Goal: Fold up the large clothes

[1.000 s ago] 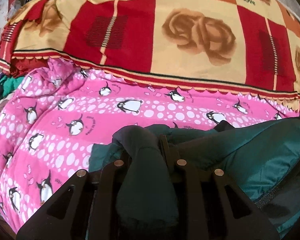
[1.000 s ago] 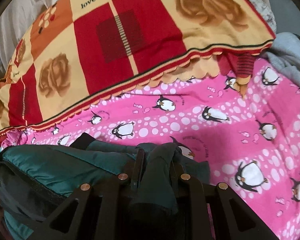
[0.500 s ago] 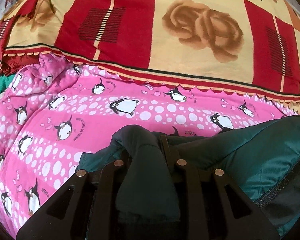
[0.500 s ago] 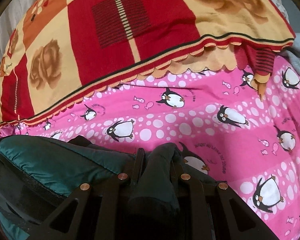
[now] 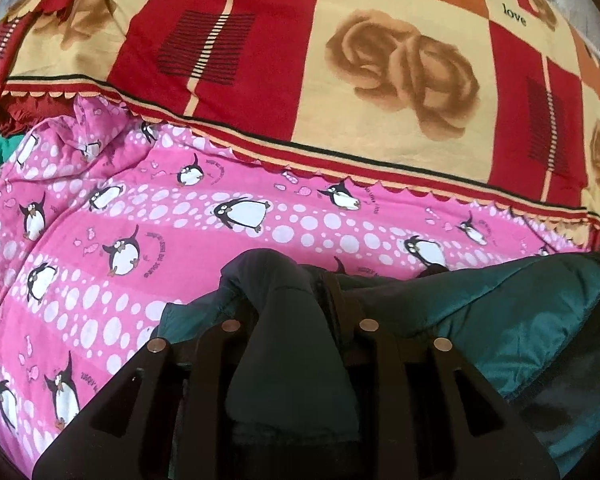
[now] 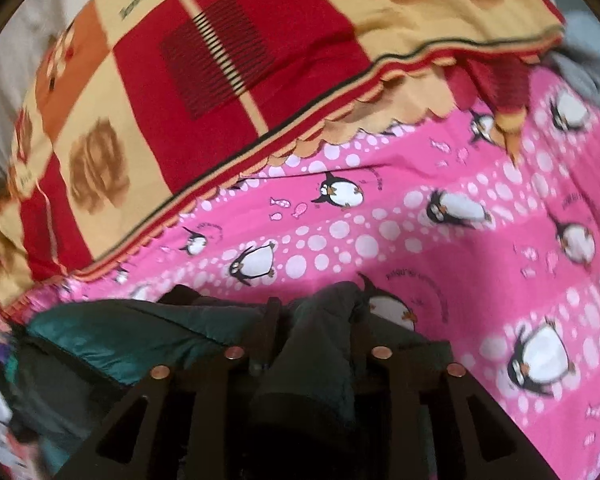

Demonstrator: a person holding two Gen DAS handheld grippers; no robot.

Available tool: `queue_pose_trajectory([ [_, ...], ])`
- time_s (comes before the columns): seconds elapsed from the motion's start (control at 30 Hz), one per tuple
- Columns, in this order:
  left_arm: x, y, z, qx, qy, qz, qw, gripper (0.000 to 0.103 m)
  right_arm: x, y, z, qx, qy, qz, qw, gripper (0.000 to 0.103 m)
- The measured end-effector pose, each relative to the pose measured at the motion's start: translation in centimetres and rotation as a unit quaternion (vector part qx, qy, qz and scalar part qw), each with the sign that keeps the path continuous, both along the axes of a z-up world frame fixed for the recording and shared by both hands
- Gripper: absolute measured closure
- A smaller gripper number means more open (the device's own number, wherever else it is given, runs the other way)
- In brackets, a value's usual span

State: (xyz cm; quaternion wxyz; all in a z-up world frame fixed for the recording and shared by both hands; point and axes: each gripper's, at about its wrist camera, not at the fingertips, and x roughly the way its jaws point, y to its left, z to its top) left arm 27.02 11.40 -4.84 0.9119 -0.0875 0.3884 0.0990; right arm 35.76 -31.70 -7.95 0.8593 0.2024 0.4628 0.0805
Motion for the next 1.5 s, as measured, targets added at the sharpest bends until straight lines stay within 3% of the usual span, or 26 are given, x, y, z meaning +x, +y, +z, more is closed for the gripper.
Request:
queue_pose_trajectory([
  [0.13,-1.1,-0.1,1.3,0.002,-0.006,-0.006,1.0000,0.071,-1.9,-1.1,2.0,0.021,0.006,-0.014,1.000,0.058],
  [0.2,-1.7,0.0,2.0,-0.003,-0.013,-0.011,0.9998,0.052,-3.1,-1.6,3.1,0.034,-0.004,-0.027,0.999,0.027],
  [0.27,-2.2,-0.2,2.6,-0.007,-0.019,-0.019,0.9996,0.038,-4.7,-1.8,4.8,0.031,-0.036,-0.037,0.998,0.024],
  [0.3,-2.4,-0.2,2.9,-0.004,-0.021,-0.018,0.9996,0.021,-5.3,-1.8,5.5,0.029,-0.045,-0.036,0.998,0.024],
  [0.37,-2.9,-0.1,3.7,0.023,-0.032,0.001,0.9992,0.000,-6.3,-1.5,6.5,0.014,-0.057,-0.033,0.998,0.024],
  [0.6,-3.8,0.8,4.8,-0.002,-0.049,-0.009,0.9988,0.000,-9.5,1.6,7.9,-0.054,-0.099,0.003,0.994,0.024],
  [0.83,-4.2,0.1,6.0,-0.028,-0.060,-0.031,0.9973,0.000,-10.2,5.4,7.9,-0.098,-0.127,0.055,0.985,0.024],
  [0.93,-4.8,-0.9,6.8,-0.049,-0.063,-0.058,0.9952,0.000,-9.7,7.0,7.0,-0.115,-0.120,0.083,0.983,0.024],
  [1.1,-4.9,-3.7,7.1,-0.034,-0.061,-0.097,0.9928,0.000,-8.7,6.9,5.1,-0.105,-0.105,0.077,0.986,0.024],
  [1.37,-3.9,-4.7,5.9,-0.030,-0.040,-0.100,0.9937,0.000,-7.9,7.2,2.3,-0.133,-0.068,0.098,0.984,0.023],
  [1.5,-3.4,-4.7,5.0,-0.036,-0.023,-0.094,0.9947,0.000,-7.5,7.0,1.5,-0.122,-0.045,0.113,0.985,0.021],
])
